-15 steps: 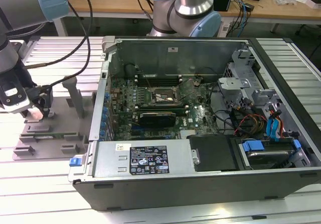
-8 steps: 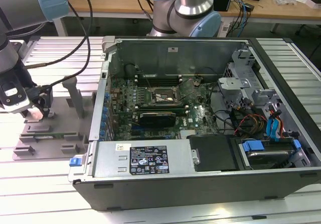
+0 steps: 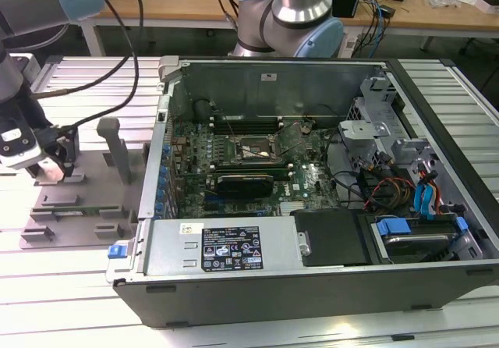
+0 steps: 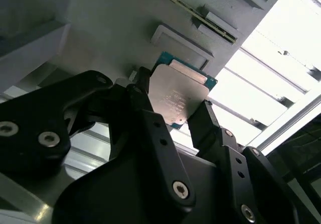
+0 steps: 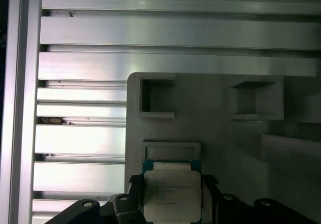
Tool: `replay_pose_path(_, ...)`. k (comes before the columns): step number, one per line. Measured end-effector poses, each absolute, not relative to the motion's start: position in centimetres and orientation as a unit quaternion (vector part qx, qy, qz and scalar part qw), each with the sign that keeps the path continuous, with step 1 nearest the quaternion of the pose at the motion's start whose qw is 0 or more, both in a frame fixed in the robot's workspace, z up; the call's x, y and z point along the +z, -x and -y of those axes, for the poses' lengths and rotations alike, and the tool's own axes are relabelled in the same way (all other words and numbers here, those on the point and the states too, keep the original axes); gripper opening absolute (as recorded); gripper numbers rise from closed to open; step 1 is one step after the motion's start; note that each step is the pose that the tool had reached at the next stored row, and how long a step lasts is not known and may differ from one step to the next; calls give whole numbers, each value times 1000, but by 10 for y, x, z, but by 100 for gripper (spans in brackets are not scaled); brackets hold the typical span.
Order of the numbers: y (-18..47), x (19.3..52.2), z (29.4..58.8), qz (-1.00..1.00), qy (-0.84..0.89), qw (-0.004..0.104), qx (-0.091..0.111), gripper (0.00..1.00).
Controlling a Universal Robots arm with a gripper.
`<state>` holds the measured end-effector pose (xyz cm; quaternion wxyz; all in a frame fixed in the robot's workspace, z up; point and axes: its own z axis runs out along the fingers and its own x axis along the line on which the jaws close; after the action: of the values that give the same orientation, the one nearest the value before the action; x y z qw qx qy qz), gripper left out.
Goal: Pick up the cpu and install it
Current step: 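Pick up the cpu and move it towards the insertion slot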
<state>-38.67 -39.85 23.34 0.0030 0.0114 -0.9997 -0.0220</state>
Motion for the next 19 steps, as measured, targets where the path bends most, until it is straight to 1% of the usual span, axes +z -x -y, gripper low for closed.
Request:
replay_pose_path(8,387,261,399,1000,-11,3,-22,55)
replay_pose_path(19,387,288,399,1000,-11,3,-22,55)
